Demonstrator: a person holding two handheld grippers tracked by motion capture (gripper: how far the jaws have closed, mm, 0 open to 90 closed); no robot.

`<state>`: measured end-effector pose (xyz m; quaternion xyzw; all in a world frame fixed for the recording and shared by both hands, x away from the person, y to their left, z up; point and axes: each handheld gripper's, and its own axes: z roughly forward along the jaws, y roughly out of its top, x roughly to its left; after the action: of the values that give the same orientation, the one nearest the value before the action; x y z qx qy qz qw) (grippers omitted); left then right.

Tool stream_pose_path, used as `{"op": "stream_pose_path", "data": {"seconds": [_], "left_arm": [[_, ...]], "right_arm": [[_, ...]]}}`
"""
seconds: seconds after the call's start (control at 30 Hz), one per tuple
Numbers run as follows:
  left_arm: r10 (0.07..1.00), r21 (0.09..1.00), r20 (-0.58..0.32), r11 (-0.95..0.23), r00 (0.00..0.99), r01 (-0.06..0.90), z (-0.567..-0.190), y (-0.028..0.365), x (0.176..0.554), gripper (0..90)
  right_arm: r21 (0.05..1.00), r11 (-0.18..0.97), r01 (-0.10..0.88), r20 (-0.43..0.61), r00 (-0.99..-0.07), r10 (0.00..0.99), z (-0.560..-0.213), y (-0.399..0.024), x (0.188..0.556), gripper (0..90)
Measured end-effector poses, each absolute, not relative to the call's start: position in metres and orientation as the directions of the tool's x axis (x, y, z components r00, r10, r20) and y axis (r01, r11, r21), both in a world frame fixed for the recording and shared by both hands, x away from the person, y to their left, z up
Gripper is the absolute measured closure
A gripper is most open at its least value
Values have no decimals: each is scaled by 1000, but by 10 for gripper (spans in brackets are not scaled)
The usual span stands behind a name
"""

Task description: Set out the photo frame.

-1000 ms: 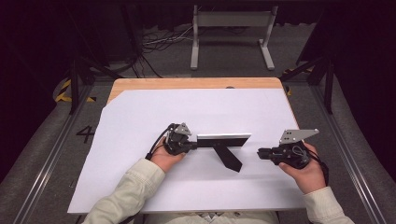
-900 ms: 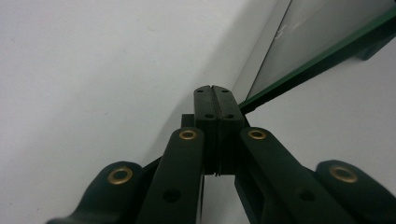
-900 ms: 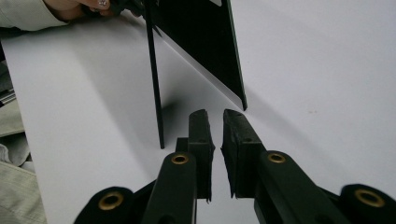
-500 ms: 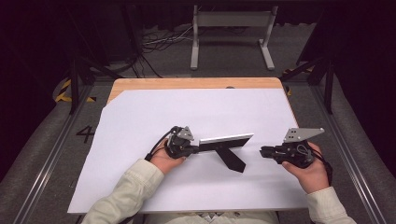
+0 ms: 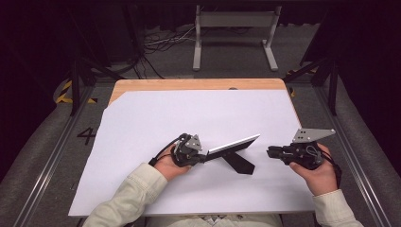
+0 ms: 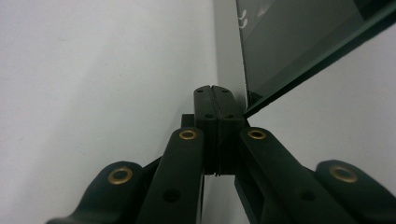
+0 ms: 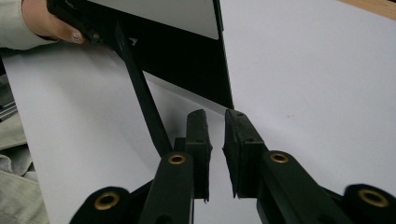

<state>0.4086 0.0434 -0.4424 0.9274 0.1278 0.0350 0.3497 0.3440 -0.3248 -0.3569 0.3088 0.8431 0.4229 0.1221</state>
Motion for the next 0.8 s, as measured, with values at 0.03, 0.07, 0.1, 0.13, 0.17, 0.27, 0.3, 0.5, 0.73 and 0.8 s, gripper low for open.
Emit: {"op": "stream_pose_path", "data": {"seconds": [0.03, 0.07, 0.1, 0.13, 0.17, 0.27, 0.3, 0.5, 0.73, 0.8], "left_arm": [[264, 659, -28, -720, 964, 217, -443, 43, 407, 900], [257, 657, -28, -723, 966, 212, -443, 42, 406, 900], [247, 657, -20, -728, 969, 199, -442, 41, 405, 900], [244, 657, -21, -728, 970, 198, -442, 40, 404, 900], [239, 658, -20, -728, 971, 193, -442, 40, 403, 900], [217, 651, -13, -740, 976, 173, -442, 38, 400, 900], [213, 655, -13, -736, 977, 169, -442, 38, 400, 900], [176, 655, -13, -742, 984, 141, -442, 34, 394, 900], [123, 649, -2, -755, 992, 95, -441, 29, 389, 900], [108, 646, -4, -758, 994, 85, -441, 27, 386, 900]], "right_arm": [[789, 452, 418, 55, -779, 625, -356, -325, 344, 797], [789, 450, 418, 56, -779, 625, -356, -325, 344, 797], [790, 449, 417, 55, -778, 626, -356, -326, 344, 797], [791, 447, 418, 56, -778, 626, -356, -326, 344, 797], [791, 447, 418, 57, -777, 626, -356, -327, 343, 797], [793, 444, 417, 56, -776, 629, -355, -327, 343, 796], [793, 444, 418, 57, -776, 629, -355, -327, 343, 796], [793, 445, 417, 58, -777, 627, -355, -327, 343, 795], [793, 446, 416, 56, -778, 626, -354, -327, 342, 794], [793, 445, 416, 57, -777, 626, -354, -328, 342, 794]]}}
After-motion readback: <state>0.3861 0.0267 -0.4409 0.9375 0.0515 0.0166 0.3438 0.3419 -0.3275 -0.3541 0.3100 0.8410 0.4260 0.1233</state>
